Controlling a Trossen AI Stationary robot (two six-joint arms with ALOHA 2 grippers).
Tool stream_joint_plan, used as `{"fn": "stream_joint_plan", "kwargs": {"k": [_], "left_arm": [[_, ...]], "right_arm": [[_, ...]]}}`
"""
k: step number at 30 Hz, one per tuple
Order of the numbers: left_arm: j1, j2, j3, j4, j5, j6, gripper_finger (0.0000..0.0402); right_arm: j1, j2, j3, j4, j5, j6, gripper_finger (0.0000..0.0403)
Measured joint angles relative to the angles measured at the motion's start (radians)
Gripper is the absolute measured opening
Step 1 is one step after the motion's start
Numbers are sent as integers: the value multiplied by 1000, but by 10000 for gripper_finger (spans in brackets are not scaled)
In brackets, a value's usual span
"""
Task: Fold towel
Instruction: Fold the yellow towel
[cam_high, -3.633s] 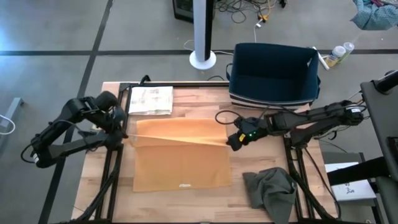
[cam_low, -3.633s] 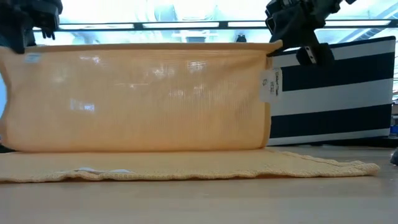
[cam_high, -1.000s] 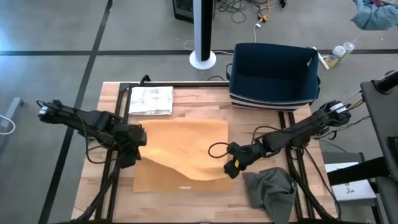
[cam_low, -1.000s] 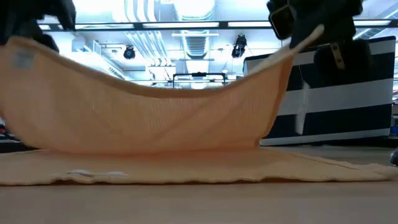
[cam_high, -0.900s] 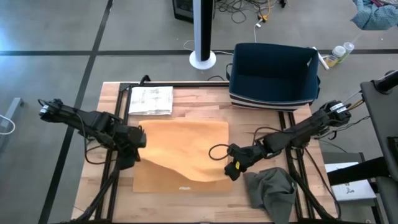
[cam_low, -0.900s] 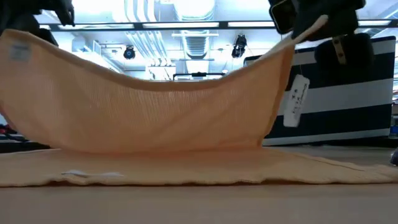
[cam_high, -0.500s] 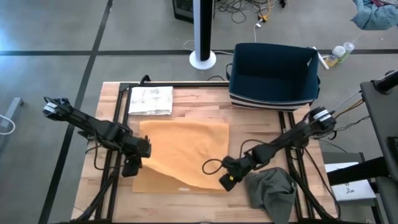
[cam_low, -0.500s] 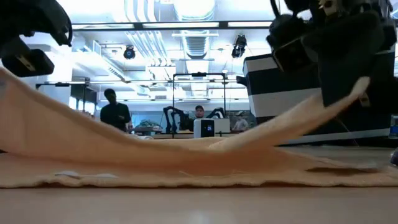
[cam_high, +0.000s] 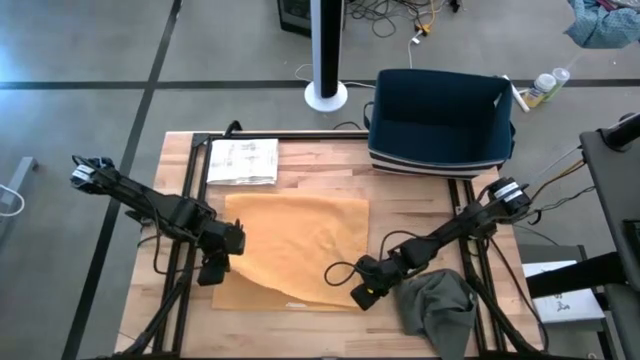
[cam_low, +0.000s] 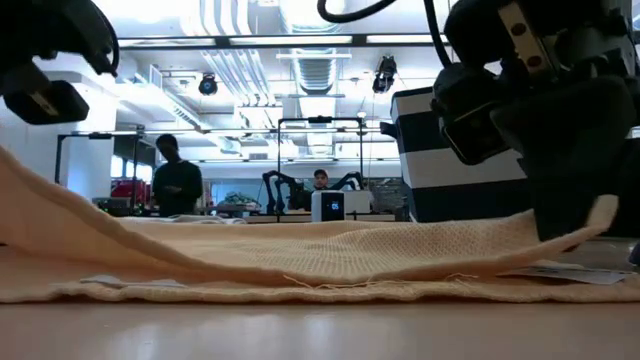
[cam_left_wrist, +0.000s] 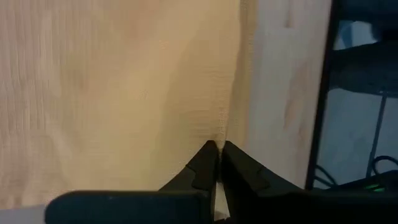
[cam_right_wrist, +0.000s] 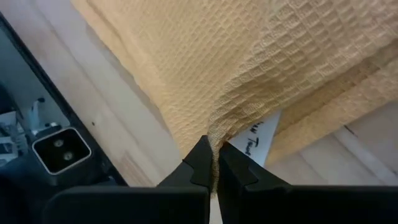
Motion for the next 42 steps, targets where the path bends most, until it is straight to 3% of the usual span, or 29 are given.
{"fn": "stream_joint_plan", "kwargs": {"k": [5, 12, 22, 28, 33, 38, 42], "left_arm": [[-28, -3, 54, -4, 4, -9, 2], [-151, 44, 70, 24, 13, -35, 1], [-194, 242, 34, 221, 26, 0, 0], [-172, 322, -52, 252, -13, 61, 0], [-97, 285, -103, 168, -41, 143, 0], [35, 159, -125, 62, -73, 217, 0], [90, 56, -100, 9, -73, 182, 0]], "right_arm": [[7, -33, 10, 1, -78, -2, 3], [38, -58, 39, 12, -103, -23, 3], [38, 117, 41, 43, -115, -39, 3], [1, 122, 42, 13, -117, -64, 3], [-84, 67, 39, -132, -69, -165, 2], [-219, -9, 35, -317, -14, -327, 2], [-297, -82, 32, -352, -12, -381, 2]]}}
